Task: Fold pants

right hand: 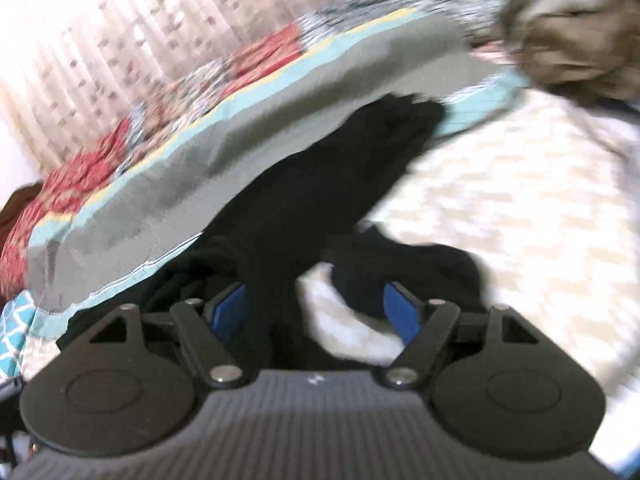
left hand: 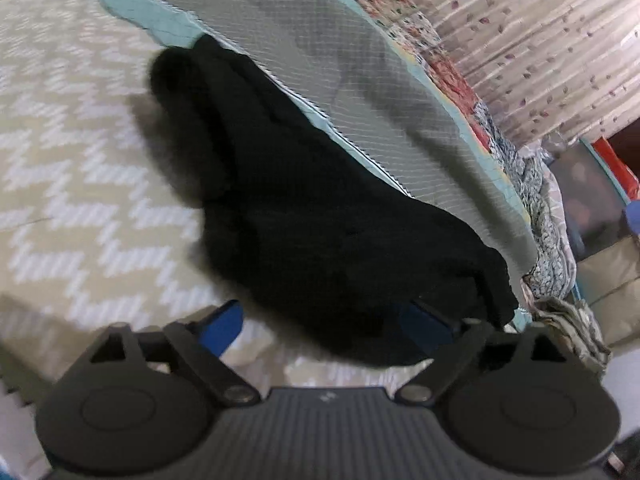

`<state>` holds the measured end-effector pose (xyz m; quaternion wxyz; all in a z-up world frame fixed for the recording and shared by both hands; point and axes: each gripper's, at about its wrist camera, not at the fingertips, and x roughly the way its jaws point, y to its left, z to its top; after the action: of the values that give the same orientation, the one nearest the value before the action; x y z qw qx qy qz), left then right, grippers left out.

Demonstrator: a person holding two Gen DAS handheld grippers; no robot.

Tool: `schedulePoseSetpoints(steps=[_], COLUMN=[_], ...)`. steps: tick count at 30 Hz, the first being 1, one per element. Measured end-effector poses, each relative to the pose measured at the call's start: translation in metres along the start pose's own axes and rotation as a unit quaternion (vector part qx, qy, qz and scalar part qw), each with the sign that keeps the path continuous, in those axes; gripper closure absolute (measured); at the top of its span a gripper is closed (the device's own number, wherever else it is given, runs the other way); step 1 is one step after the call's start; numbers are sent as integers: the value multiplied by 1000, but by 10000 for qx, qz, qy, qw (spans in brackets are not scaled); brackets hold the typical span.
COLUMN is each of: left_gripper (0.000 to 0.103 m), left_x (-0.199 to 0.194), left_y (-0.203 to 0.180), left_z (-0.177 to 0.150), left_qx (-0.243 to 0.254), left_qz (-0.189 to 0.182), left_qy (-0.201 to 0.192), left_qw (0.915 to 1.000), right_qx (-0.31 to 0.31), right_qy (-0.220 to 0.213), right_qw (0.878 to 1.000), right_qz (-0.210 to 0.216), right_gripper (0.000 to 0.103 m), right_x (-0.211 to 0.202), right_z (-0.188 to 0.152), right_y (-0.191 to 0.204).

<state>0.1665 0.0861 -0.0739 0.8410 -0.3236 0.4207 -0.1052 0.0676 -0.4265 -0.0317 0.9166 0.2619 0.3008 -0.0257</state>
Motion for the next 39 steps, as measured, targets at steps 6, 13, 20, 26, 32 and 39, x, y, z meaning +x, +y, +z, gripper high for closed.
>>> schedulePoseSetpoints(steps=[6,13,20,26,32,39], left_gripper=[90,93,93,93,81,70], left_x=[36,-54,-197,-236,-221,-210], left_y=[-12,4,64,109,99,98], left_z=[-10,-9,-8,-22,-31,-44], left_qx=[136,-17,-588,-1126,-835,-919], left_qz=[-128,-356,123,759,964,891], left_qy=[482,44,-580,-629,-478,-323], left_qw=[9987,9994,9965,9887,9907,9912], right_qx=[644,92,652,690,835,875], right_qy=[-203,363,-413,-1753,-1317,-40], right_qw=[9951,9940,9948,9737,9764,9893], right_qz=[-716,-1026,-665,-1281,-1497,-1166], right_gripper=[25,36,86,74,41,40], right_x=[-2,55,-7,-78,-76,-27], right_z=[-1,6,16,19,1,-13], right_y=[-44,-42,-32,-13,-40,-53])
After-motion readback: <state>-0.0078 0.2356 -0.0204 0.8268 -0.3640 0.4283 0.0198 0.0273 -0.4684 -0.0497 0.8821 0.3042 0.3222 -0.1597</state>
